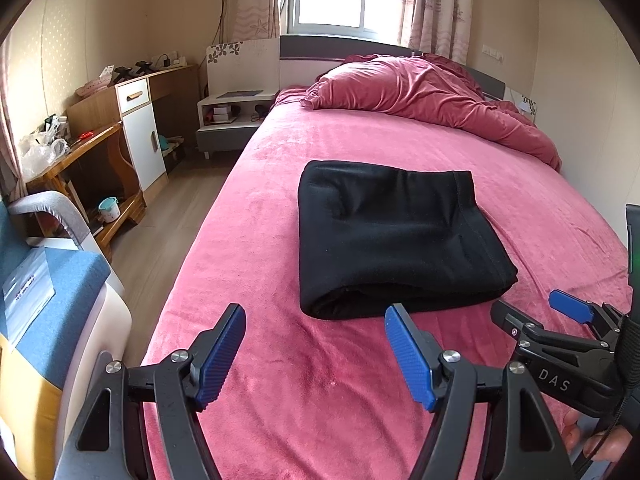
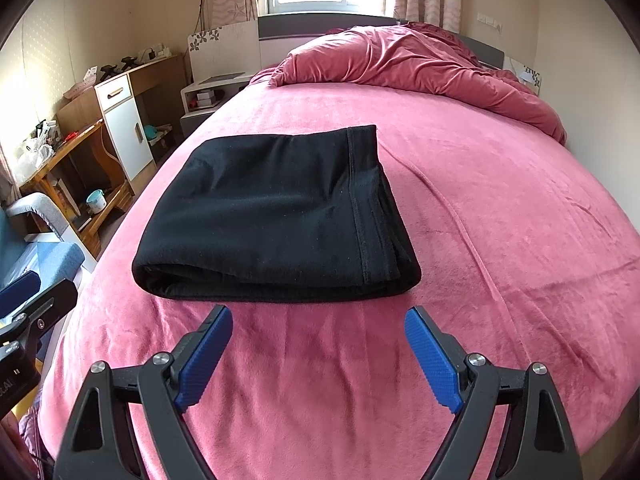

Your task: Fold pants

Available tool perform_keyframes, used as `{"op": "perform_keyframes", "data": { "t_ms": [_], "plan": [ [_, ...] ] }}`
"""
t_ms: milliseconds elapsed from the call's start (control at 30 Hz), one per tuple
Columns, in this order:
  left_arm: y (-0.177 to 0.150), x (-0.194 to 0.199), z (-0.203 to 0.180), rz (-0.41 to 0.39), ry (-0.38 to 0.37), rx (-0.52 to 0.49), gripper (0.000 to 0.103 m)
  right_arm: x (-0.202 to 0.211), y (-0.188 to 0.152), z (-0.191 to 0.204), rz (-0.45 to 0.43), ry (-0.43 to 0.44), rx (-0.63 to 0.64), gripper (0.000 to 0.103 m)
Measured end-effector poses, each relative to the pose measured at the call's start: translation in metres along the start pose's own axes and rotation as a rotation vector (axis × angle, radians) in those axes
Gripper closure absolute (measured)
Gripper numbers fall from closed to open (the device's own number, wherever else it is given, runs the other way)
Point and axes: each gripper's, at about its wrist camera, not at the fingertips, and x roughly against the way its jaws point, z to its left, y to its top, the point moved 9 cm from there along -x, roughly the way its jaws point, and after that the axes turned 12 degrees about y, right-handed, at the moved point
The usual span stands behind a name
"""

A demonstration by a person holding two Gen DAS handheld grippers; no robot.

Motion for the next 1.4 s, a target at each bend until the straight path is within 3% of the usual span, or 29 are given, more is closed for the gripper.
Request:
{"op": "perform_keyframes", "data": {
  "t_ms": [1400],
  "plan": [
    [-0.0036, 0.0067, 0.0026, -0.002, 0.007, 0.009, 0.029, 0.0082, -0.0003, 0.0059, -0.010, -0.007, 0.027, 0.013]
  ]
}}
